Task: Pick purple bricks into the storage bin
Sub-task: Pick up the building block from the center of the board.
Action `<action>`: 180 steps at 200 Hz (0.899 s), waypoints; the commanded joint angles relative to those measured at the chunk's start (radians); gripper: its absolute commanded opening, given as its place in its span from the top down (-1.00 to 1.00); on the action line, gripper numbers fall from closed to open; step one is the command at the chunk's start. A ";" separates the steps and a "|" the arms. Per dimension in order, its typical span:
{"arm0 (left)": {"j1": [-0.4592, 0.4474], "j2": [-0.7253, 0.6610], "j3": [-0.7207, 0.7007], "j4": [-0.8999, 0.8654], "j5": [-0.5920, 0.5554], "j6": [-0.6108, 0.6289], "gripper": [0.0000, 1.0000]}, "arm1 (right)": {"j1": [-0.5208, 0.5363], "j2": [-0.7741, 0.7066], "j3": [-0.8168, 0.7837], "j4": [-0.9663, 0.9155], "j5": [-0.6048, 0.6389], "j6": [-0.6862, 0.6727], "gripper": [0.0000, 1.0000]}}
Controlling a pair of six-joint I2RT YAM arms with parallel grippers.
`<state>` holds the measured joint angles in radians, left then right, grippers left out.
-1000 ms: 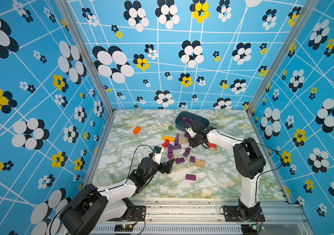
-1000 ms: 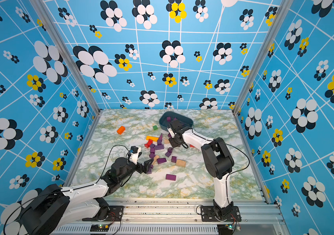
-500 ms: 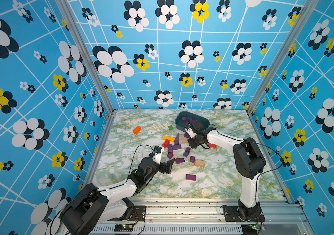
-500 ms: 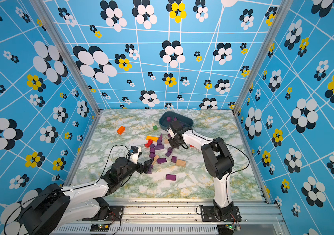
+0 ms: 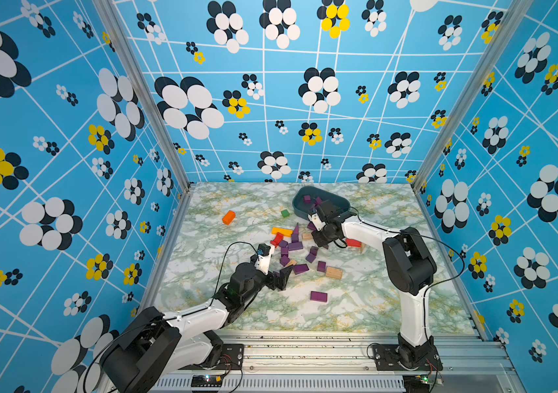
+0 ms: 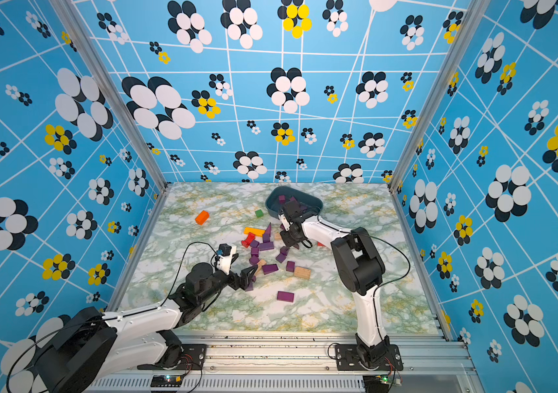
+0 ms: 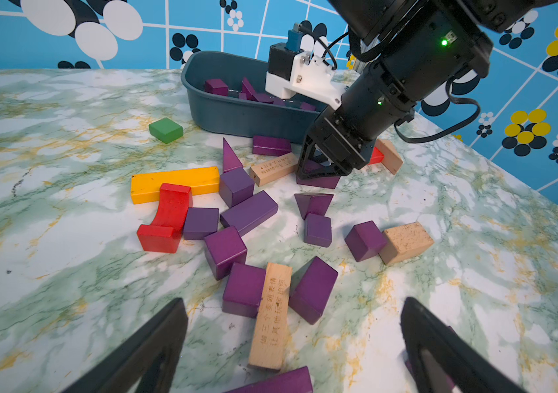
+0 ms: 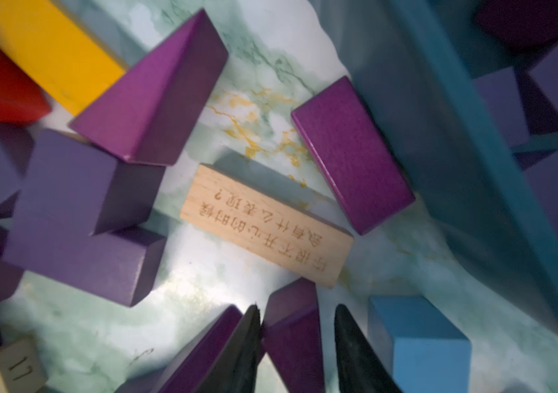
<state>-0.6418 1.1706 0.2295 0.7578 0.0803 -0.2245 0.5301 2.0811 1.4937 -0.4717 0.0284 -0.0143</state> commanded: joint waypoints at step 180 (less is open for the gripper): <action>-0.006 0.012 0.018 0.010 0.006 -0.005 -0.99 | -0.101 -0.154 -0.013 0.209 -0.185 0.189 0.65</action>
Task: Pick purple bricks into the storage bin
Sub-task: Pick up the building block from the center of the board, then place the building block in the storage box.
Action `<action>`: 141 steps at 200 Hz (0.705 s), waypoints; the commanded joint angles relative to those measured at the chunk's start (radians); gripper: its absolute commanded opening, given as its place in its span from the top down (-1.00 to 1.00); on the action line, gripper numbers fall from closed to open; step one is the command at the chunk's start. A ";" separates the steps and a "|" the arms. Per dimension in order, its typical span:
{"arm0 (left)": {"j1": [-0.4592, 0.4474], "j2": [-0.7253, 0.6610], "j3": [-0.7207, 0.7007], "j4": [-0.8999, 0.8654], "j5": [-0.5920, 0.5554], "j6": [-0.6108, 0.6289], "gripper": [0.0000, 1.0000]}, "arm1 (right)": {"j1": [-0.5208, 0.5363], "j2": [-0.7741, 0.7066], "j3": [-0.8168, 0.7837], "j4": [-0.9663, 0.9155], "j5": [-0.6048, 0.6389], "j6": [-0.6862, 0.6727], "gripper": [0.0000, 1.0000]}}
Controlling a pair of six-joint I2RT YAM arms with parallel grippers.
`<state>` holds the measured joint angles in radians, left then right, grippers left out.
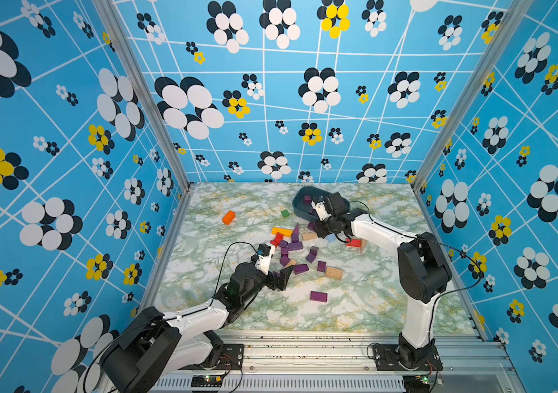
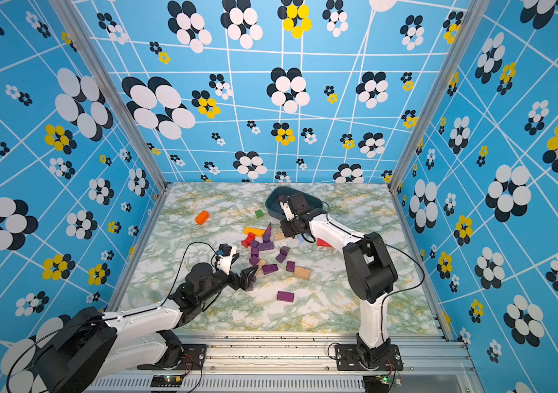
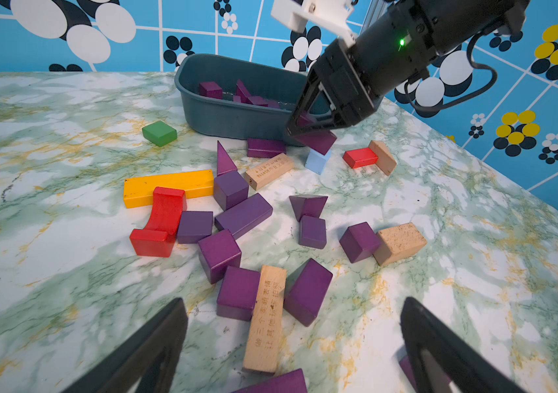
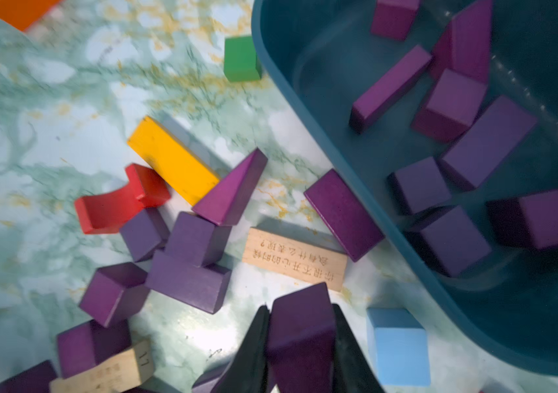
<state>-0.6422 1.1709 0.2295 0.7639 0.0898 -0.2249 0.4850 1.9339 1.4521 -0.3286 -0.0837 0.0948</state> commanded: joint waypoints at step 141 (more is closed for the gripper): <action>-0.007 -0.003 0.020 -0.016 -0.016 -0.003 -0.99 | -0.207 0.004 0.165 0.074 0.001 0.164 -0.29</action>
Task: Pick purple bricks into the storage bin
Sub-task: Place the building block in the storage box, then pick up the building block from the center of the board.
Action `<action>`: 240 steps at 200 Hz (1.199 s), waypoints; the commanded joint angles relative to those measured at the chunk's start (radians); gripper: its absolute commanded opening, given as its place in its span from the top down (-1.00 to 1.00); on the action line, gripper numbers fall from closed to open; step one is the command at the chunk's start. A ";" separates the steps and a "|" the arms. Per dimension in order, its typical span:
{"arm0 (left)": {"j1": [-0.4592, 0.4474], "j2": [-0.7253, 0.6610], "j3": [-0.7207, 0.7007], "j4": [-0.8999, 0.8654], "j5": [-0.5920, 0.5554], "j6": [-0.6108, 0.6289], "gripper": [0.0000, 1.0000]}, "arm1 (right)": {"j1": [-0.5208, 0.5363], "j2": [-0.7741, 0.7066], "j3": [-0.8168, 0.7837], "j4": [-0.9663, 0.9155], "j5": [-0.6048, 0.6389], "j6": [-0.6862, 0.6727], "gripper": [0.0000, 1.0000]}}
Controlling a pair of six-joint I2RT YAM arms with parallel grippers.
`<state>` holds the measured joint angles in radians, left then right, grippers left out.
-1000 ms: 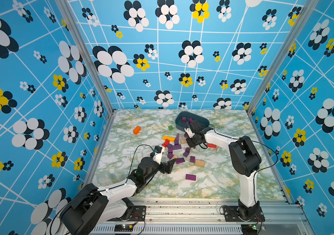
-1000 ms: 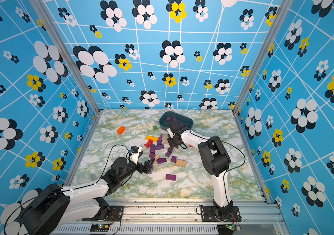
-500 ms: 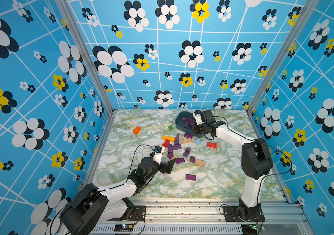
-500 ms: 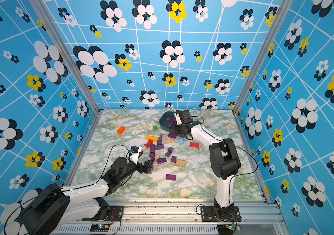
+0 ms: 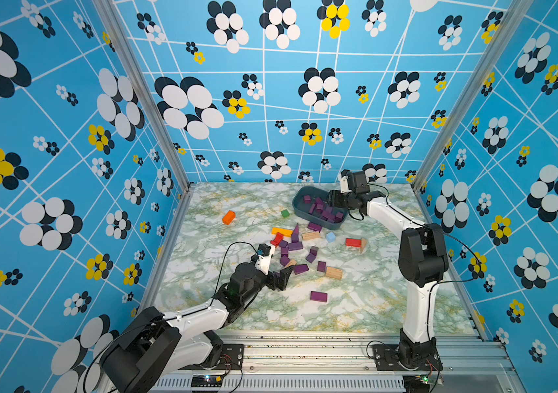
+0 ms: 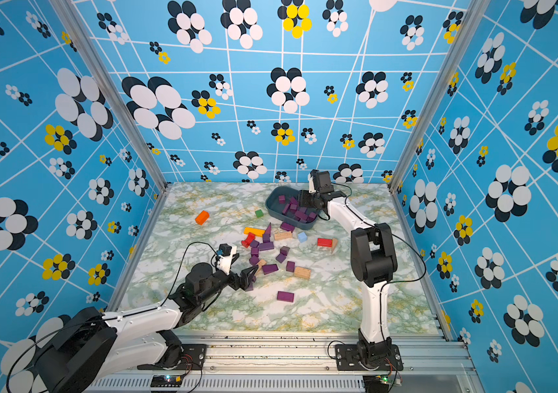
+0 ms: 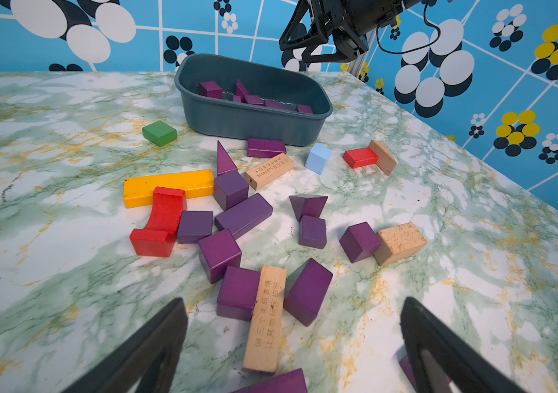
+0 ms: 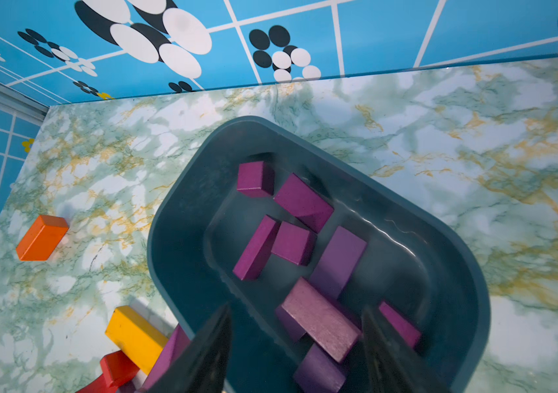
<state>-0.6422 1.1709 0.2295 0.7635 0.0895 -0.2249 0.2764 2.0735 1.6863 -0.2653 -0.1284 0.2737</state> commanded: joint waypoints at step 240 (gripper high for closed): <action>-0.005 -0.025 0.189 -0.321 -0.152 -0.002 -0.99 | 0.001 -1.262 -1.126 0.072 0.081 0.009 -0.98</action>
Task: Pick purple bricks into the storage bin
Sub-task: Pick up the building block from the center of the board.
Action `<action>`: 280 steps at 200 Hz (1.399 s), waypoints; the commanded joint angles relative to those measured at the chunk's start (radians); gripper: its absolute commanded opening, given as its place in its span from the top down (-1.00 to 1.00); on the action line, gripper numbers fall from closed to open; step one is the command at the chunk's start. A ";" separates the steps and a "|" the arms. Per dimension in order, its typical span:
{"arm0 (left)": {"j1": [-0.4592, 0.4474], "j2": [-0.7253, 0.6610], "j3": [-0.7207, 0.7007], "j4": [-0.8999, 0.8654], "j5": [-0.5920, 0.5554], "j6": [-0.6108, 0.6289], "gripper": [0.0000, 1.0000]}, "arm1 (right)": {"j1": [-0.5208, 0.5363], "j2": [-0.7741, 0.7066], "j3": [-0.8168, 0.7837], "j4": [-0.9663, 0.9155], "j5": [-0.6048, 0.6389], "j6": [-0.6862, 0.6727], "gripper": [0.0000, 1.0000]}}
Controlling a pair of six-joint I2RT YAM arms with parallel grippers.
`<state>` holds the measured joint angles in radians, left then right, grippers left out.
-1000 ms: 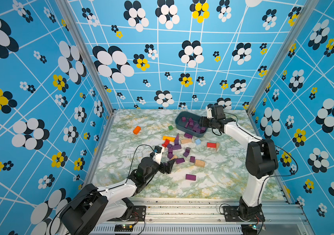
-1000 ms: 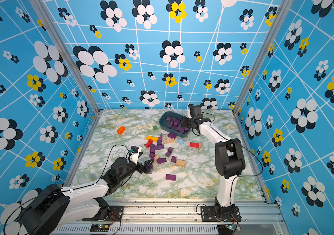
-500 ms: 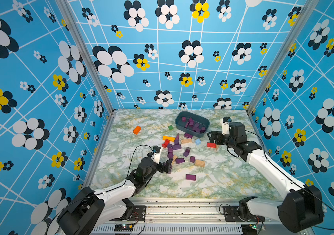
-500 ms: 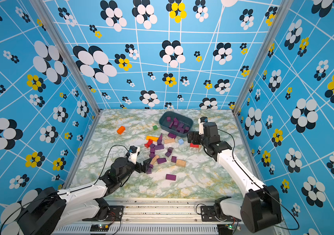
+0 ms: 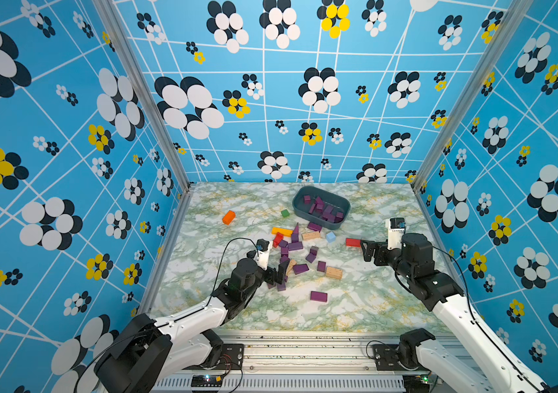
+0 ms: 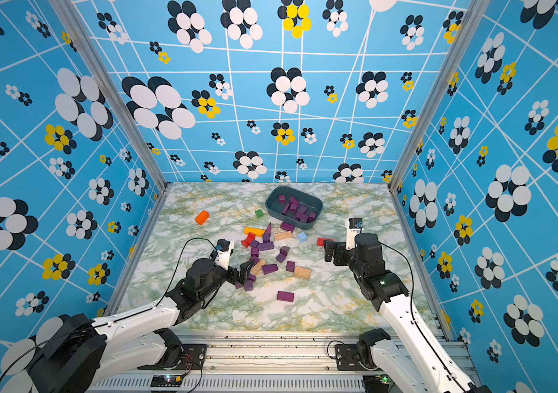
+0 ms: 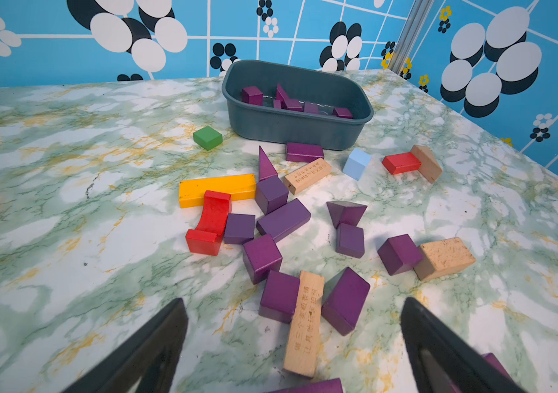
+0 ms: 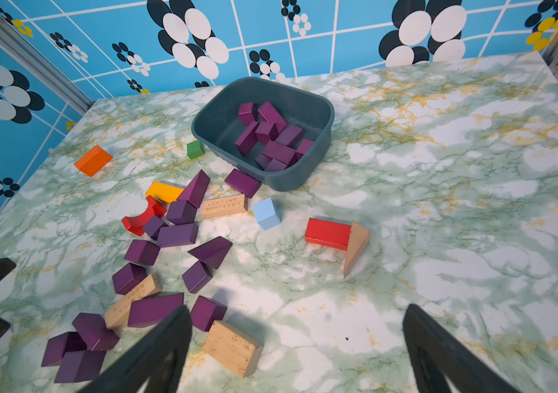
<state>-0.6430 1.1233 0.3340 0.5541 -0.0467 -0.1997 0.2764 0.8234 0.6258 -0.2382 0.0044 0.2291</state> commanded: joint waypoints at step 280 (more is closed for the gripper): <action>0.039 0.764 0.966 -0.849 0.031 -0.103 -0.45 | 0.000 0.033 -0.460 0.589 -0.372 0.198 -0.98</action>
<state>-0.6067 1.8454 1.2495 -0.2356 -0.0147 -0.3103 0.2764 0.8524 0.1837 0.2527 -0.3424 0.4137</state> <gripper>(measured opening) 0.750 0.990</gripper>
